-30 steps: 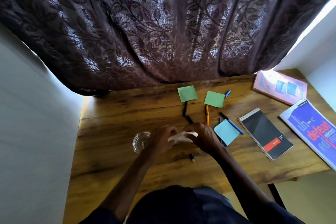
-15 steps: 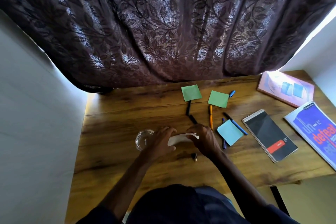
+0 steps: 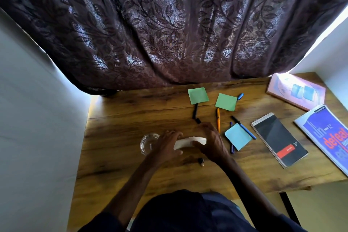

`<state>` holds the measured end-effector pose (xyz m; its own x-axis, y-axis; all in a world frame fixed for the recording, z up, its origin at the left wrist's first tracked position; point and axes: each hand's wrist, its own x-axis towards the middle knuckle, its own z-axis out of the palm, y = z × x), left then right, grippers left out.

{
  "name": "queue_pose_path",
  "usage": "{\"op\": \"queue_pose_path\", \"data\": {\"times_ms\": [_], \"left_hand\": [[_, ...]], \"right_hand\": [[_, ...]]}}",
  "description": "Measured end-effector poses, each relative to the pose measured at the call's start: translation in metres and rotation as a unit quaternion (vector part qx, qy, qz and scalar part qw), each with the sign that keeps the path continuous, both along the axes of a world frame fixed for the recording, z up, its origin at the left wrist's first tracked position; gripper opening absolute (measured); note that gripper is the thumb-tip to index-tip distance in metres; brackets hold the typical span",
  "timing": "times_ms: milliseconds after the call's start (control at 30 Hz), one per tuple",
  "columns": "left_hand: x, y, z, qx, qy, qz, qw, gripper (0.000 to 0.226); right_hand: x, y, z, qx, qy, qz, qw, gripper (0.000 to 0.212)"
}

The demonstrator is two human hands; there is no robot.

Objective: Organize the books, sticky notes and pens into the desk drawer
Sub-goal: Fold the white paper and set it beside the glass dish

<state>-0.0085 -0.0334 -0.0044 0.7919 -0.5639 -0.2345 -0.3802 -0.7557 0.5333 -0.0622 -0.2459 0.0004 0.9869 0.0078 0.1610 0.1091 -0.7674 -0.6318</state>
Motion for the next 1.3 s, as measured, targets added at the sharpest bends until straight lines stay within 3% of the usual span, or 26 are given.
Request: {"op": "queue_pose_path", "data": {"times_ms": [133,267,367,467,667,967,1167,1300], "left_hand": [[0.002,0.010,0.000,-0.046,0.017,0.022,0.999,0.068],[0.005,0.016,0.003,-0.030,0.003,0.030,0.999,0.071],[0.005,0.018,0.004,-0.017,-0.001,0.024,1.000,0.068],[0.004,0.020,0.003,-0.015,0.002,0.041,0.999,0.065],[-0.001,0.028,-0.003,-0.021,-0.006,0.069,0.997,0.061],[-0.007,0.016,-0.008,-0.015,0.011,0.079,0.997,0.053],[-0.016,-0.011,-0.004,-0.075,0.071,0.151,0.983,0.047],[-0.023,-0.037,-0.004,-0.101,0.137,0.169,0.971,0.064]], "right_hand": [[0.005,-0.003,0.014,0.032,-0.026,-0.017,0.999,0.064],[0.004,-0.012,0.010,-0.027,0.151,0.031,0.988,0.091],[0.003,-0.011,-0.005,-0.062,0.181,0.077,0.979,0.060],[0.004,-0.008,-0.003,-0.070,0.175,0.031,0.981,0.041],[0.004,0.001,-0.001,-0.072,0.193,-0.066,0.976,0.065],[0.001,0.007,-0.003,-0.073,0.198,-0.084,0.974,0.076],[-0.004,0.005,-0.001,-0.026,0.170,-0.108,0.979,0.057],[-0.004,0.006,-0.005,0.038,0.158,-0.071,0.984,0.045]]}}
